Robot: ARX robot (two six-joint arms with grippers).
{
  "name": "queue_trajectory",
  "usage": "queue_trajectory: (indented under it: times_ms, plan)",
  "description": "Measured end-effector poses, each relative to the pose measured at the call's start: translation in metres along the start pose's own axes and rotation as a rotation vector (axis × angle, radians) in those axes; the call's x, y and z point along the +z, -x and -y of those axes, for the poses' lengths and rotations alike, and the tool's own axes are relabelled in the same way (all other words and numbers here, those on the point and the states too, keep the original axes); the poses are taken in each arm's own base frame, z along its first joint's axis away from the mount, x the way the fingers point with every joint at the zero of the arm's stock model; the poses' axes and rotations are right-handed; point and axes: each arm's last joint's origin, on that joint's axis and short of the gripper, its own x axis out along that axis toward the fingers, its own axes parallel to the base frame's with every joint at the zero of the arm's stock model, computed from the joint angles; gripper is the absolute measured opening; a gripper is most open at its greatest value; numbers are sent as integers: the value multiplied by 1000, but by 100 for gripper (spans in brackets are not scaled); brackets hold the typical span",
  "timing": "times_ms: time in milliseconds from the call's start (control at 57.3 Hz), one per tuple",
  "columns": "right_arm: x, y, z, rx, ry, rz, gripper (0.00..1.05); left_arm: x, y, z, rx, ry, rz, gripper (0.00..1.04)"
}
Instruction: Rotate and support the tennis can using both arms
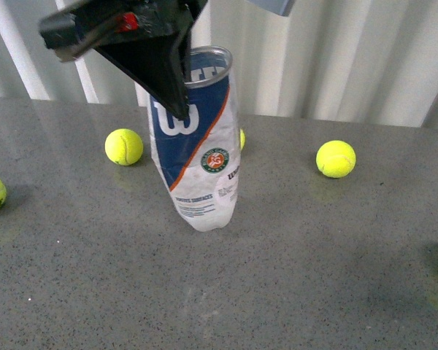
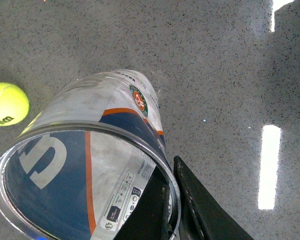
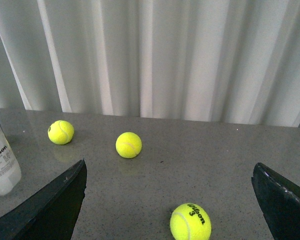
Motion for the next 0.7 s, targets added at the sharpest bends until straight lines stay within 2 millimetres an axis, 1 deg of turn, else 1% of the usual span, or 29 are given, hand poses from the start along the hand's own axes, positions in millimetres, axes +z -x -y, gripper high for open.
queue_trajectory:
  times_ms: [140,349,541,698]
  plan:
    - [0,0,0,0,0,0,98,7,-19,-3,-40,-4,3,4]
    - [0,0,0,0,0,0,98,14,-38,-6,-68,-7,4,4]
    - [0,0,0,0,0,0,98,21,-48,-14,-69,-15,5,4]
    - [0,0,0,0,0,0,98,24,-53,-19,-65,-15,7,4]
